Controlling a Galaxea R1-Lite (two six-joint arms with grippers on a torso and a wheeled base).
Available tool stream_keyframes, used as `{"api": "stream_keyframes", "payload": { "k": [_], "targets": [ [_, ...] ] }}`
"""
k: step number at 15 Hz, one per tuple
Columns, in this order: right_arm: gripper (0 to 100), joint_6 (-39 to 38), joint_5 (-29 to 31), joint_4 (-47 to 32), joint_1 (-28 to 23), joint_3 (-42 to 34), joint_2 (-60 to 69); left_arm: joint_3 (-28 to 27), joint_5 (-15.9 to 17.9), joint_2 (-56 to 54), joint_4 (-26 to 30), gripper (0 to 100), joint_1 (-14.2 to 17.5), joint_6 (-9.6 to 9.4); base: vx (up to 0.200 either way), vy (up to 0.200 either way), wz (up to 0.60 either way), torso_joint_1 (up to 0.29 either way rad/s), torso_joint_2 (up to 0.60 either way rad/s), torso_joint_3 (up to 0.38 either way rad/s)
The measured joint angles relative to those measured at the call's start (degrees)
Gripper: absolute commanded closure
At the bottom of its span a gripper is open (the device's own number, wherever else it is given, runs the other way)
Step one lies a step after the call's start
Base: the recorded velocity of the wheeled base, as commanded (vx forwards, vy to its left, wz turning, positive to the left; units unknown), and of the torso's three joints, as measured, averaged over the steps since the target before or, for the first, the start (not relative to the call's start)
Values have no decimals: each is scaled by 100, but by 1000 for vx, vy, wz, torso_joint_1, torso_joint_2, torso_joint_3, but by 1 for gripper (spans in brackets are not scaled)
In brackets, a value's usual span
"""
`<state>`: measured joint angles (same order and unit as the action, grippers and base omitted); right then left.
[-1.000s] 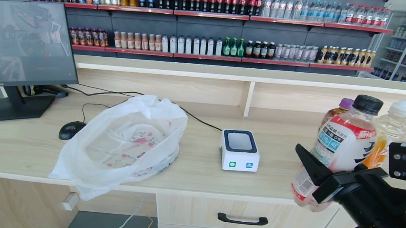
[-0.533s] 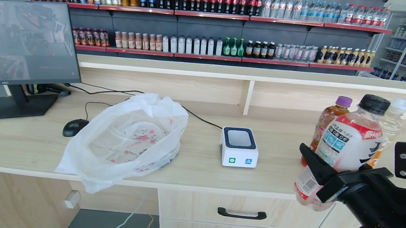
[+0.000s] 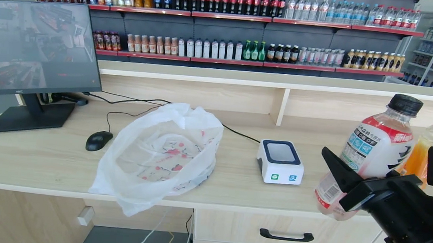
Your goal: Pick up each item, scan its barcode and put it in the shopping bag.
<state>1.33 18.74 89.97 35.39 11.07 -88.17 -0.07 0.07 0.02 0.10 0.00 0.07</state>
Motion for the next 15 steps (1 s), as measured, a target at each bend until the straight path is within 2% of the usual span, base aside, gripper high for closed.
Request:
{"api": "stream_keyframes", "payload": {
  "k": [4, 11, 15],
  "targets": [
    [100, -2, -2, 5, -15, 43, -13, 0, 2, 0, 1, 0, 2, 6, 0, 200, 0, 5, 4, 0],
    [100, 0, -5, 5, -85, 48, 13, -2, 2, 0, 0, 0, 2, 0, 0, 0, 0, 0, 0, 0],
    [100, 266, -49, -2, -282, 199, -41, -2, 2, 0, 0, 0, 0, -2, 0, 0, 0, 0, 0, 0]
  ]
}}
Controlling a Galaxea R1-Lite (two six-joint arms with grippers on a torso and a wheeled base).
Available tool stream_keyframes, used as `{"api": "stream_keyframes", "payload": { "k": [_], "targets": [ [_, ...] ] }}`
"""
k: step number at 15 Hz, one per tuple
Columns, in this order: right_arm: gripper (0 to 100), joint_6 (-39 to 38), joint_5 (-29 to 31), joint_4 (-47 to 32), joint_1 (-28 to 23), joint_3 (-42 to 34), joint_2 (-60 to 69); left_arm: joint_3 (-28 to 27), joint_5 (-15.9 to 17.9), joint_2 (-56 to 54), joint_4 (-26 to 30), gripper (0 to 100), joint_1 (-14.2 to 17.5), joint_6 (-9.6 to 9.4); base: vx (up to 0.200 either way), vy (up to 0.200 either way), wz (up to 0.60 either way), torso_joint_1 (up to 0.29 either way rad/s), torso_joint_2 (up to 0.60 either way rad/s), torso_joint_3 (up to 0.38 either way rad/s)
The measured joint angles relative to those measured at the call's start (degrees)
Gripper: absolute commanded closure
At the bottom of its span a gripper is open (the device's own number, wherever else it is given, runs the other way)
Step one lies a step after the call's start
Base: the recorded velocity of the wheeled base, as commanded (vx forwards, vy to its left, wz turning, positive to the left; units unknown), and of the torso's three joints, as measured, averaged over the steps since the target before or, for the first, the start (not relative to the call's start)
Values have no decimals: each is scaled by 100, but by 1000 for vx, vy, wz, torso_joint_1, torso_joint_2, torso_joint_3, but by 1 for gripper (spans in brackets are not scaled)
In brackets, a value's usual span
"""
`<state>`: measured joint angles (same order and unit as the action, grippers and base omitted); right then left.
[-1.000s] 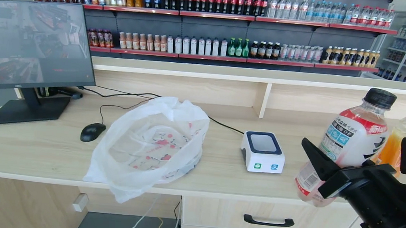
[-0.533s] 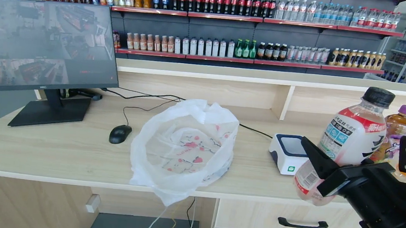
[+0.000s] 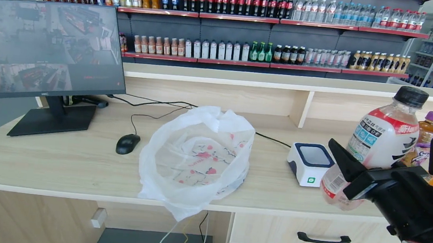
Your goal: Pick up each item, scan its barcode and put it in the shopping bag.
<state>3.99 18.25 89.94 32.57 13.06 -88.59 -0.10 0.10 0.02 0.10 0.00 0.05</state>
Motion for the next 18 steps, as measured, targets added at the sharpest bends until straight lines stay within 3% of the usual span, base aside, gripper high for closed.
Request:
{"api": "stream_keyframes", "payload": {
  "k": [3, 5, 7, 12, 18],
  "targets": [
    [100, 661, -794, -2, -322, 183, -254, 0, 0, 0, 0, 0, 0, 9, 0, 0, 0, 0, 0, 0],
    [100, 1631, -1865, -4, -788, 306, -422, 0, 0, 0, 0, 0, 0, 9, 0, 0, 0, 0, 0, 0],
    [100, 2502, -2564, 0, -1102, 723, -675, 0, 0, 0, 0, 0, 0, 11, 0, 0, 0, 0, 0, 0],
    [100, 4202, -3001, -2, -1279, 2183, -1654, 0, 0, 0, 0, 0, 0, 11, 0, 0, 0, 0, 0, 0],
    [100, 5563, -4055, -2, -1979, 2341, -2098, 0, 0, 0, 0, 0, 2, 11, 0, 0, 0, 0, 0, 0]
  ]
}}
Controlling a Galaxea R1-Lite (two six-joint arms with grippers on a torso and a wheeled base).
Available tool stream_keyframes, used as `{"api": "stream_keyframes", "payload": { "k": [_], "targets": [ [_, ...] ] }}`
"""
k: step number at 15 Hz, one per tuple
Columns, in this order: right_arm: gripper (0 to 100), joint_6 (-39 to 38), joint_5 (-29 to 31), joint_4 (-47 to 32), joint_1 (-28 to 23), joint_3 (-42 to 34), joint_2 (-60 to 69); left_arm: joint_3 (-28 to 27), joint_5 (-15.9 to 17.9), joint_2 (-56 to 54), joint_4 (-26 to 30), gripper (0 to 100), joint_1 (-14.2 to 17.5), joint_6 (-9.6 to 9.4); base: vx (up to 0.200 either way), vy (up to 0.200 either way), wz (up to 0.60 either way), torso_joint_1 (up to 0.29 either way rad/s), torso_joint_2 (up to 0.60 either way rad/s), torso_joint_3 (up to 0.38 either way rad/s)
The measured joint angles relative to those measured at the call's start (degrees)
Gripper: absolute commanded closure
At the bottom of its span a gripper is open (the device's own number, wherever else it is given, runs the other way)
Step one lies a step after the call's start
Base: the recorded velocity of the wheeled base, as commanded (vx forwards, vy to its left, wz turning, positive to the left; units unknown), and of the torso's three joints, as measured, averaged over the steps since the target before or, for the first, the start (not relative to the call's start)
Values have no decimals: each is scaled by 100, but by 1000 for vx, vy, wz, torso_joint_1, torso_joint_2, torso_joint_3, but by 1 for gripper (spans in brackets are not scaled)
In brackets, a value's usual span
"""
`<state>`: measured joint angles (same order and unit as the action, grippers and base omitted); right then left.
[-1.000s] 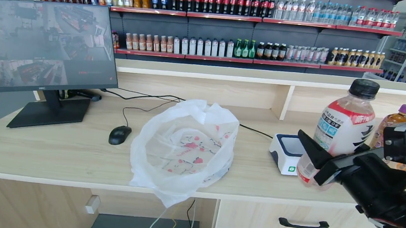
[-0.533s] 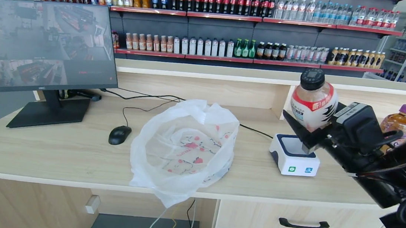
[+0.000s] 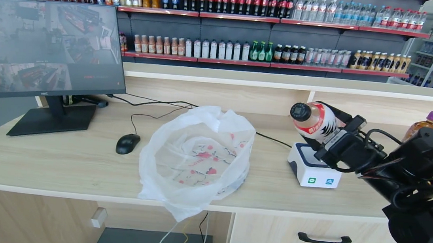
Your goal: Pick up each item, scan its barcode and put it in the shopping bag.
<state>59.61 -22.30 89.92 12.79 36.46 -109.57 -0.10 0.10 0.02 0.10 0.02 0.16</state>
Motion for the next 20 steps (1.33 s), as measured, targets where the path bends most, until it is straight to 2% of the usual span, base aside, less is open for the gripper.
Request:
{"api": "stream_keyframes", "payload": {
  "k": [6, 9, 15, 20],
  "targets": [
    [100, 908, -817, 0, -218, -11, -256, 0, 0, 0, 0, 0, -2, 0, 0, 0, 0, 0, 0, 0],
    [100, 1275, -1026, 0, -373, -27, -432, 0, 0, 0, 0, 0, -2, 0, 0, 0, 0, 0, 0, 0],
    [100, 1727, -1296, 0, -422, 111, -812, 0, 0, 0, 0, 0, -2, 0, 0, 0, 0, 0, 0, 0],
    [100, 1768, -1501, 2, -519, 184, -980, 0, 0, 0, 0, 0, -2, 0, 0, 0, 0, 0, 0, 0]
  ]
}}
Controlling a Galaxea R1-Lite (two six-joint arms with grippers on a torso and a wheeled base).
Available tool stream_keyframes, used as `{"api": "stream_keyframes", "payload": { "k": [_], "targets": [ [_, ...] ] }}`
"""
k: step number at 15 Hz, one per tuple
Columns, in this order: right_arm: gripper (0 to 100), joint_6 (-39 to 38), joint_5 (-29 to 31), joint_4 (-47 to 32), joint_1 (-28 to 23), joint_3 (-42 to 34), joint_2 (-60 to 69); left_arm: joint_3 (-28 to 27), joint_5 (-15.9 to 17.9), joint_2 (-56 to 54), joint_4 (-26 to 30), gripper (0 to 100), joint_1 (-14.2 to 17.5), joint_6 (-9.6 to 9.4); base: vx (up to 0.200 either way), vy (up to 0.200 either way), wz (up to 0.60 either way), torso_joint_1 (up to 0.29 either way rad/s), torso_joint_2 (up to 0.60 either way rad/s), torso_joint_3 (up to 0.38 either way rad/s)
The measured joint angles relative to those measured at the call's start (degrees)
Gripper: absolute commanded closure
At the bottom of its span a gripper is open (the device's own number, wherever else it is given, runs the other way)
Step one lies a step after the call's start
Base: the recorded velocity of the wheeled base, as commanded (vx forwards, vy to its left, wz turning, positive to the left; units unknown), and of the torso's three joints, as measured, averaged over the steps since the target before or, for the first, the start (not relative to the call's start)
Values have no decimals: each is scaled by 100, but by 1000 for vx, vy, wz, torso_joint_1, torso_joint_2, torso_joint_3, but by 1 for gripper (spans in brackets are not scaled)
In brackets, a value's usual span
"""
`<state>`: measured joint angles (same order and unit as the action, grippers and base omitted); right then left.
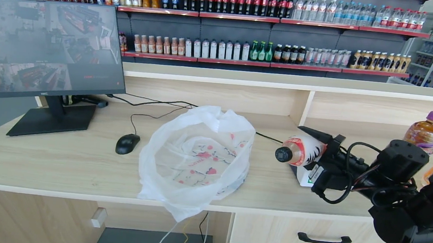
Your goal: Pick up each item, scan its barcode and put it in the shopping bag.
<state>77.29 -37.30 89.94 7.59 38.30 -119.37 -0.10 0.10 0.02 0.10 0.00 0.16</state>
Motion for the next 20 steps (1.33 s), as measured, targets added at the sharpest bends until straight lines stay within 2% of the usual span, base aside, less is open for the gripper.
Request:
{"api": "stream_keyframes", "payload": {
  "k": [4, 20],
  "targets": [
    [100, 59, -82, 0, -140, -21, -39, 0, 0, 0, -2, 0, 0, -9, 0, 0, 0, 0, 0, 0],
    [100, 101, -106, 0, -118, 0, -135, 0, 0, 0, 0, 0, 0, -9, 0, 0, 0, 0, 0, 0]
  ]
}}
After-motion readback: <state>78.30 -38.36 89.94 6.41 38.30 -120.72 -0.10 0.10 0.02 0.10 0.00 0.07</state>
